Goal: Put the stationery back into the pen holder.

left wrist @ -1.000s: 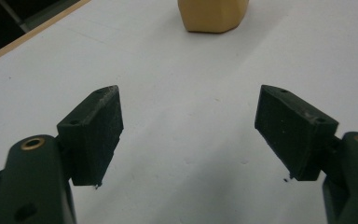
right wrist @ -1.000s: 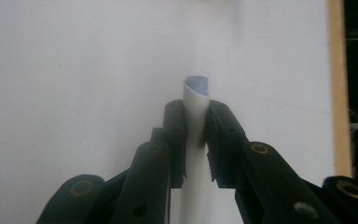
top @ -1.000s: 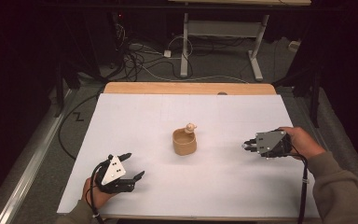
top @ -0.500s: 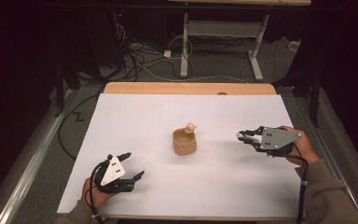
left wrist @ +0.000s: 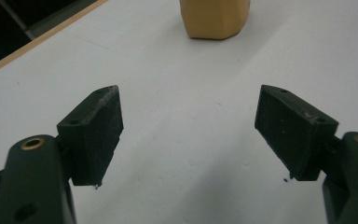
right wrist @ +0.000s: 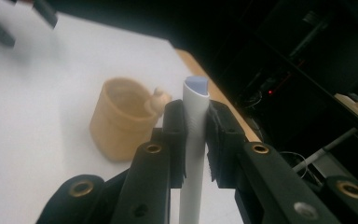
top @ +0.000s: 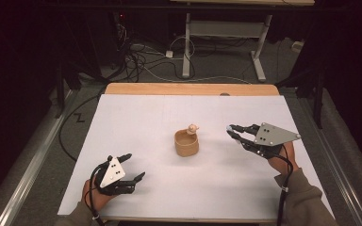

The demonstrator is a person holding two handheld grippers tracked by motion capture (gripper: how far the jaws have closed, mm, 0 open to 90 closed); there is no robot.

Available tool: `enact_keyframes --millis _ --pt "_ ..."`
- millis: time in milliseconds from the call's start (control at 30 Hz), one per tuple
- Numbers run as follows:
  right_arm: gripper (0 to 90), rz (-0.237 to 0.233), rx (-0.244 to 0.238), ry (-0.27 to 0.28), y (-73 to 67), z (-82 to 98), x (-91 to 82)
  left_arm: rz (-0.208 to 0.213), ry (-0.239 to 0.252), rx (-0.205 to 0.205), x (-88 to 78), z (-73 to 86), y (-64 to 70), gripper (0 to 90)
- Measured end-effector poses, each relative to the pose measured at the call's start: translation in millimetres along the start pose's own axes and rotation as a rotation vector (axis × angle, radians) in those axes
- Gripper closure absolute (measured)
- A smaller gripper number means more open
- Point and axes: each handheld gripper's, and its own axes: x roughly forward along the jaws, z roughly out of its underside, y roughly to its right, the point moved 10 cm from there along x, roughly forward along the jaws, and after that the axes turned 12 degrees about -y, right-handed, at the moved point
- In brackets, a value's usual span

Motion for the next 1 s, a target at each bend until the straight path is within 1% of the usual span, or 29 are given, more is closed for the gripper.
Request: enact_keyframes --millis 33,67,133,200,267,333,433,533,633,767,800,833,933,1000 --pt "79.4 0.004 0.025 0.017 0.0 -2.7 -0.2 0.000 0.001 -0.001 -0.2 0.0 -0.1 22.4" --pt "79.4 0.004 0.040 0.030 -0.3 -4.8 -0.1 0.000 0.002 -0.002 -0.5 0.1 -0.3 22.4" --pt "79.4 0.010 0.067 0.036 -0.8 -7.3 2.3 -0.003 -0.001 -0.003 -0.4 0.6 -0.8 22.4" --pt "79.3 -0.010 0.094 0.049 -2.5 -9.5 4.8 -0.002 -0.002 -0.002 -0.5 1.0 -0.9 22.3" --pt "79.4 -0.002 0.120 0.049 -2.5 -10.7 8.7 -0.003 0.002 -0.005 -0.9 0.7 -1.1 22.4" --pt "79.3 -0.012 0.150 0.060 -3.7 -12.3 11.6 -0.006 -0.001 -0.003 -0.9 0.9 -1.5 22.3" --pt "79.3 -0.008 0.175 0.062 -5.0 -14.0 16.7 -0.006 -0.001 -0.005 -0.5 0.9 -1.8 22.3" --pt "79.3 -0.010 0.205 0.080 -6.1 -17.5 19.1 -0.007 0.000 -0.006 -0.5 0.8 -1.8 22.3" --pt "79.3 -0.010 0.228 0.096 -7.0 -21.7 20.1 -0.008 -0.003 -0.003 -0.5 1.0 -1.7 22.3" --pt "79.3 0.004 0.242 0.112 -6.9 -28.4 21.8 -0.009 0.000 -0.003 -0.6 1.0 -2.0 22.2" --pt "79.3 0.008 0.252 0.118 -6.5 -30.3 22.2 -0.012 0.000 -0.002 -0.7 1.0 -2.3 22.2" --pt "79.3 0.004 0.255 0.127 -6.0 -32.8 22.5 -0.015 0.001 -0.001 -1.1 1.0 -2.6 22.2" --pt "79.3 0.015 0.263 0.142 -4.6 -40.6 23.8 -0.034 0.017 0.000 -3.2 -0.3 -4.3 22.2" --pt "79.3 0.018 0.268 0.149 -4.1 -45.8 25.1 -0.034 0.021 -0.002 -3.8 -0.4 -4.4 22.2"
